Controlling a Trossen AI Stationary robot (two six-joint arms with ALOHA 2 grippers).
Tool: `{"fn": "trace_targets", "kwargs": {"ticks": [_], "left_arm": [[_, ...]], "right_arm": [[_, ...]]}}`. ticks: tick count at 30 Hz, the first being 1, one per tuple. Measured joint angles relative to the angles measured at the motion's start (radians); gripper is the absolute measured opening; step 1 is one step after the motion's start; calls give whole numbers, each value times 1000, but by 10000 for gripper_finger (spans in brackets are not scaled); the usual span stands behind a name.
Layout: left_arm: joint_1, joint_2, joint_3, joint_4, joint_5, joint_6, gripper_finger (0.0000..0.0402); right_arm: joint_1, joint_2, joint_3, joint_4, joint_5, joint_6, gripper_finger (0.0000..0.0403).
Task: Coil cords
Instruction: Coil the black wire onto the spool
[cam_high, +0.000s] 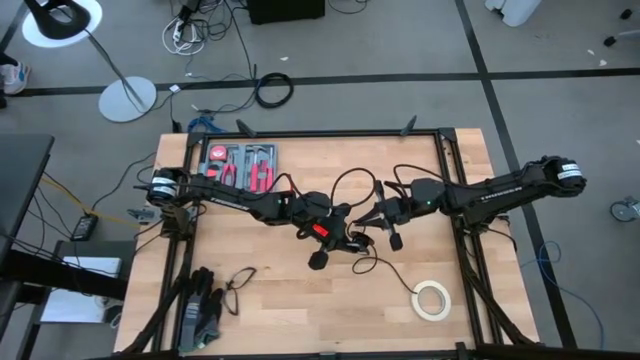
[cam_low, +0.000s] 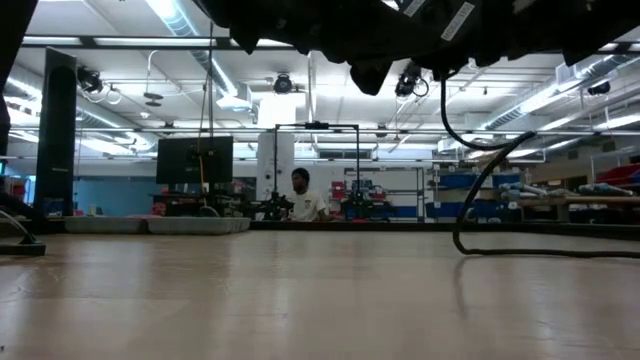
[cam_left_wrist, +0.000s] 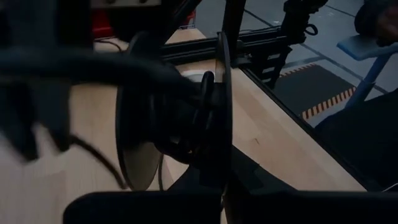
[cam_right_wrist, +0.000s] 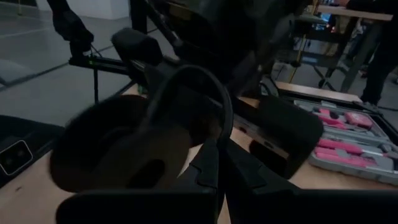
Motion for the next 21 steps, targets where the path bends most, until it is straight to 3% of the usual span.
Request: {"fn": "trace_targets", "kwargs": {"ticks": [6,21], "left_arm": [[-2,0,35,3,4,56,0],[-3,0,160,-131,-61,242,0]], "right_arm": [[-17,0,0,-13,-60,8,3],[13,0,0,-144,-59,90,4]]}}
